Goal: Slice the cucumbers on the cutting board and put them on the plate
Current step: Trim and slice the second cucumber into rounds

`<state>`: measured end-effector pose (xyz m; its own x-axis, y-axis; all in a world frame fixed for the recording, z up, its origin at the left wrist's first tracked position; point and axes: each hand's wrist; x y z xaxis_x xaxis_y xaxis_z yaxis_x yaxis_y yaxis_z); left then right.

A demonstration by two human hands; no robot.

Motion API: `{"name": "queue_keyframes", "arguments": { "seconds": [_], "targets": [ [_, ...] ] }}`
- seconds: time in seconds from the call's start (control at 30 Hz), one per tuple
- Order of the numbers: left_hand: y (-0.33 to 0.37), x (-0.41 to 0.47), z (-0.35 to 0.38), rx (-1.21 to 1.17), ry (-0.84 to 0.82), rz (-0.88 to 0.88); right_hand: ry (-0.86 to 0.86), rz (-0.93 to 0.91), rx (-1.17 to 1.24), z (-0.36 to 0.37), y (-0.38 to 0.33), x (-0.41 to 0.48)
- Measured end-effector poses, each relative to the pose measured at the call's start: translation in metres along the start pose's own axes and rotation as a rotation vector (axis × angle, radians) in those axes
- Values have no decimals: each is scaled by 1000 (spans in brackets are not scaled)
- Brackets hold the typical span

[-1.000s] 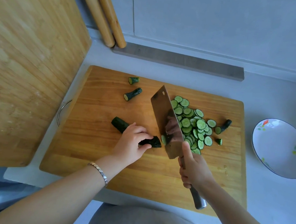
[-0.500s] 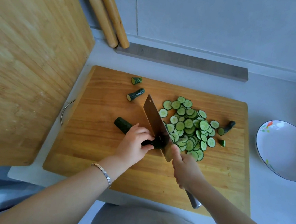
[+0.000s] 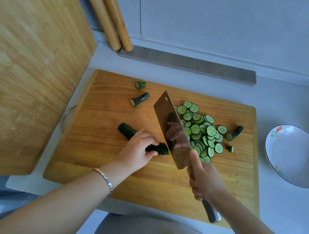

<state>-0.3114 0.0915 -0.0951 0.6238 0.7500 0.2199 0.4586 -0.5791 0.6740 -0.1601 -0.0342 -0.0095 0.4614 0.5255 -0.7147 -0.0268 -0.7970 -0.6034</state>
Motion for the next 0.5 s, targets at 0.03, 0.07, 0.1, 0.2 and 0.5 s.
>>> {"name": "queue_keyframes", "arguments": {
  "seconds": [0.03, 0.07, 0.1, 0.2, 0.5],
  "targets": [
    [0, 0, 0, 3, 2, -1, -1, -8, -14, 0, -1, -2],
    [0, 1, 0, 4, 4, -1, 1, -17, -27, 1, -1, -3],
    [0, 0, 0, 3, 7, -3, 5, -23, -43, 2, -1, -3],
    [1, 0, 1, -12, 11, -8, 20, -44, -101, 5, 1, -1],
    [2, 1, 2, -6, 20, 0, 47, -79, -227, 24, 7, 20]
  ]
}}
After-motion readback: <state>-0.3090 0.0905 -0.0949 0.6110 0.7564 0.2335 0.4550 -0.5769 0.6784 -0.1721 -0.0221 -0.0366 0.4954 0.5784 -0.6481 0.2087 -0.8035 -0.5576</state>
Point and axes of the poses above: each hand's wrist, its own x-axis towards the middle knuckle, its own z-axis out of the palm, y = z × x, and after that the axes turned 8 degrees about y, right-handed
